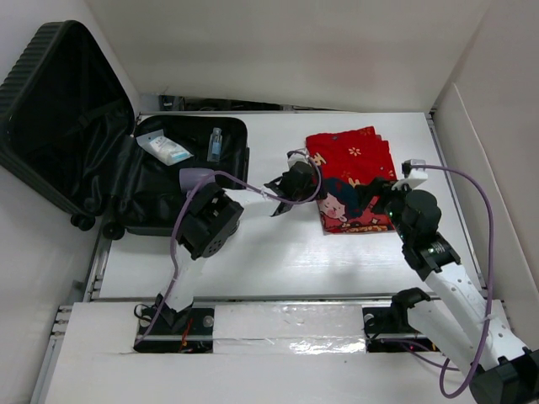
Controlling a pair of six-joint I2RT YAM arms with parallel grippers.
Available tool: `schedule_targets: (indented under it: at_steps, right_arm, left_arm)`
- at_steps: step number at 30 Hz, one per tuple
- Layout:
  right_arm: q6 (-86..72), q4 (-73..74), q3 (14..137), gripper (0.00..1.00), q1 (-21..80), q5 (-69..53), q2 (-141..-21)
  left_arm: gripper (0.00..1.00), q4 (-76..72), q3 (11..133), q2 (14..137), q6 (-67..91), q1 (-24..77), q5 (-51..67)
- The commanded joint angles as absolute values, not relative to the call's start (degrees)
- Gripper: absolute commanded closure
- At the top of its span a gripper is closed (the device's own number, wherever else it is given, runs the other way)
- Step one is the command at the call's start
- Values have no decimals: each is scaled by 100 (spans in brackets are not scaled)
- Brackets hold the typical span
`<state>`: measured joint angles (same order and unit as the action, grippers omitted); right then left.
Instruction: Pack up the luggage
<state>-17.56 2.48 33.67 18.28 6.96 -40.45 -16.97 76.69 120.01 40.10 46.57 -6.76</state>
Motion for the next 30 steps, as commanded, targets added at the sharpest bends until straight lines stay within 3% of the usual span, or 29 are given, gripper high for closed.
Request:
schedule_targets:
  at_steps: [1, 15, 18, 19, 21, 30]
  right_arm:
    - [-1547, -79, 3454, 24, 1793, 484, -3973]
    - [-1573, -316, 3129, 27, 1793, 281, -3305]
    - [-1599, -404, 2989, 27, 1793, 290, -3182]
    - [-1600, -430, 2988, 27, 1793, 281, -3156]
    - [-1608, -431, 2988, 28, 1793, 246, -3138]
    - [-1644, -554, 2813, 28, 1793, 97, -3164]
  left_arm:
    - [31, -1521, 8111, 12234, 4315, 4553, -317]
    - [49, -1485, 9299, 13297, 5062, 4447, 360]
    - [68, -1670, 9404, 13403, 5089, 4316, 395]
    - [85, -1713, 9448, 13438, 5063, 4315, 404]
    - [100, -1758, 9492, 13439, 5028, 4167, 474]
    - [100, -1109, 9589, 11972, 3737, 3727, 607]
